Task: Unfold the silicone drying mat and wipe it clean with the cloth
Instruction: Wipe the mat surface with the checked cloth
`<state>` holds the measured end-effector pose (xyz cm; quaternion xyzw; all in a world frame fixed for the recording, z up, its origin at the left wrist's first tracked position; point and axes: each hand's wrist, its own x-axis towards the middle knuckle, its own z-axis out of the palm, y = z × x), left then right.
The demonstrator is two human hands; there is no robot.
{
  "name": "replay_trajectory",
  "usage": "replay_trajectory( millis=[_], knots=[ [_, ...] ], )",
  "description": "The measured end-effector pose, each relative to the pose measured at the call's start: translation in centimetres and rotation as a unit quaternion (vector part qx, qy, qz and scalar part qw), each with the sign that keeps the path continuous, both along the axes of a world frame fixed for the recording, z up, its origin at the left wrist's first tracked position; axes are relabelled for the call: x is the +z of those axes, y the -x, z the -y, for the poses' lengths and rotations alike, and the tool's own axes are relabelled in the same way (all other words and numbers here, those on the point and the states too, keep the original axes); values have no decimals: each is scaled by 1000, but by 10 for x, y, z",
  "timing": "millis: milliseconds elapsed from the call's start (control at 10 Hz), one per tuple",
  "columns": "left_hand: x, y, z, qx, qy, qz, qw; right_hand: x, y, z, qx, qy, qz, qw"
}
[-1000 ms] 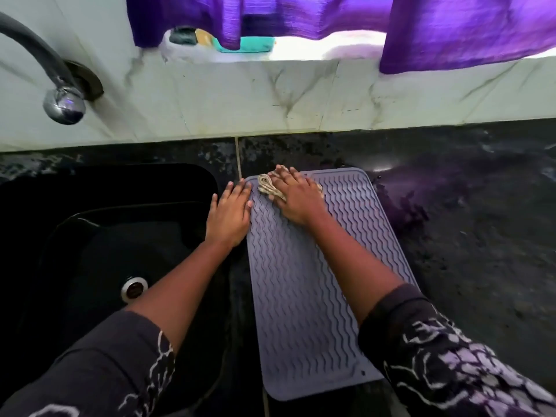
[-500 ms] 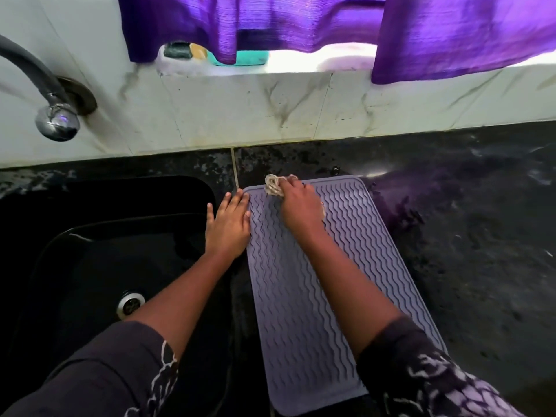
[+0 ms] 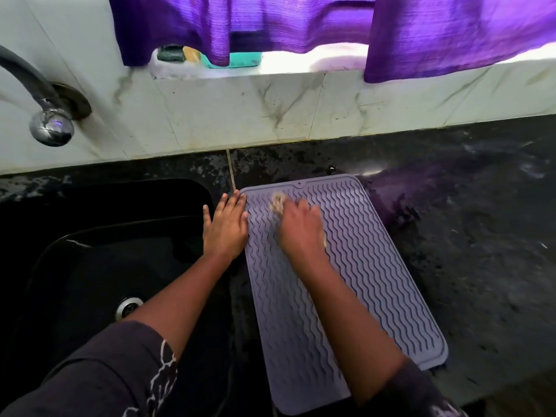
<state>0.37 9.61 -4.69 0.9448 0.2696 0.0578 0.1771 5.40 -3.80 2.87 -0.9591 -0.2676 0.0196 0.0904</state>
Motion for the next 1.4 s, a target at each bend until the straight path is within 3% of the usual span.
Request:
replay_trajectory(
  millis=[100, 300, 400, 500, 600, 800, 900, 1100, 1200, 1400],
  knots=[
    [-1, 0, -1, 0, -6, 3, 1000, -11, -19, -35, -15, -10, -6, 1000],
    [0, 1, -1, 0, -2, 4, 1000, -26, 29, 5, 3, 61, -44, 997],
    [-1, 1, -1, -1, 2, 3, 1000, -13, 21, 11, 33, 95, -119, 988],
    [0, 1, -1, -1, 1, 4, 1000, -8, -2, 10, 76, 90, -131, 984],
    [-1, 0, 0, -1, 3, 10, 1000, -27, 5, 22, 135, 64, -118, 982],
    [0, 1, 0, 3, 1, 10, 1000, -39, 48, 43, 101, 8, -80, 992],
    [0, 1, 0, 5, 4, 6, 1000, -35, 69, 59, 107, 33, -77, 991],
    [0, 1, 1, 5, 7, 6, 1000, -11, -17, 6, 67, -121, -36, 990],
    [1, 1, 0, 5, 1, 9, 1000, -32, -45, -18, 113, -34, -50, 992],
    [0, 1, 1, 7, -5, 8, 1000, -41, 30, 49, 108, -25, -35, 993]
  ],
)
